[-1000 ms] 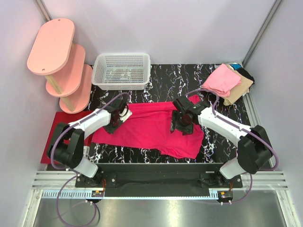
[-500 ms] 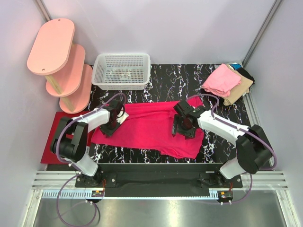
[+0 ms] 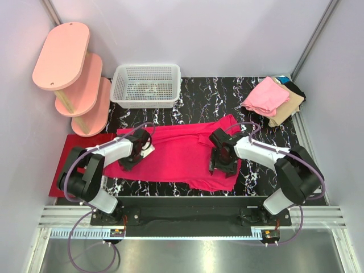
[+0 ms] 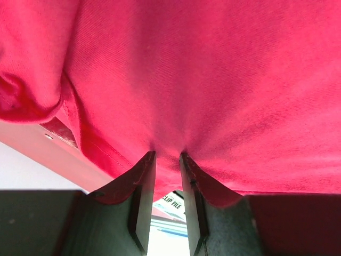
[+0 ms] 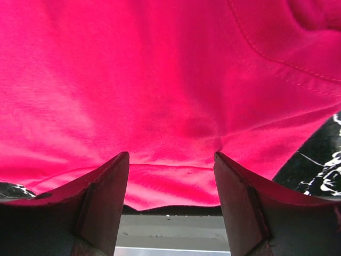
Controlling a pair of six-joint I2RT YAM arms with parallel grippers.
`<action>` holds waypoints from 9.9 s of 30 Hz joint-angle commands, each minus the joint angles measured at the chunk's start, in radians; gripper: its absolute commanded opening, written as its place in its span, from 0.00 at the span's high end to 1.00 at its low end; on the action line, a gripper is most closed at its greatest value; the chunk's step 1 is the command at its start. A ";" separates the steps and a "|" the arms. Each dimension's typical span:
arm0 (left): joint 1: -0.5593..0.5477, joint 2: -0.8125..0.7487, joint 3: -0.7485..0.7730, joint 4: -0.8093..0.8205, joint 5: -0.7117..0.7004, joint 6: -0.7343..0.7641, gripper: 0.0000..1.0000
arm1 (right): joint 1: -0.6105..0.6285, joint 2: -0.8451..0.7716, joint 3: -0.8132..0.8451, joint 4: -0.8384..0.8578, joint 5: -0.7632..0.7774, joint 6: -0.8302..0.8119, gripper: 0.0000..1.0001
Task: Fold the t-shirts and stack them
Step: Flatten out the tshirt
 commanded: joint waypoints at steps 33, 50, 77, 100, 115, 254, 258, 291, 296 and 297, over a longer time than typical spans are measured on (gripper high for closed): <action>-0.025 -0.090 0.183 -0.242 0.288 0.009 0.69 | -0.164 0.151 0.518 -0.328 0.171 -0.104 0.18; 0.249 0.200 0.526 -0.173 0.253 0.000 0.71 | -0.317 0.343 0.524 -0.099 0.094 -0.024 0.21; 0.335 0.335 0.541 -0.104 0.219 0.032 0.71 | -0.330 0.341 0.466 -0.057 0.080 -0.046 0.20; 0.345 0.355 0.575 -0.095 0.163 0.049 1.00 | -0.363 0.314 0.443 -0.030 0.078 -0.056 0.78; 0.354 0.336 0.645 -0.089 0.110 0.075 1.00 | -0.363 0.228 0.501 -0.056 0.057 -0.049 1.00; 0.354 0.203 0.711 -0.090 0.014 0.131 1.00 | -0.390 -0.016 0.476 -0.051 -0.158 -0.072 1.00; 0.353 0.106 0.716 -0.121 0.021 0.127 1.00 | -0.390 -0.119 0.470 -0.074 -0.156 -0.082 1.00; 0.279 -0.570 1.431 -0.799 0.509 -0.144 1.00 | -0.390 -0.841 0.986 -0.137 -0.175 -0.230 1.00; 0.279 -0.622 1.236 -0.729 0.479 -0.132 1.00 | -0.392 -0.806 0.955 -0.123 -0.098 -0.234 1.00; 0.279 -0.633 1.184 -0.701 0.472 -0.120 1.00 | -0.390 -0.792 0.940 -0.123 -0.052 -0.245 1.00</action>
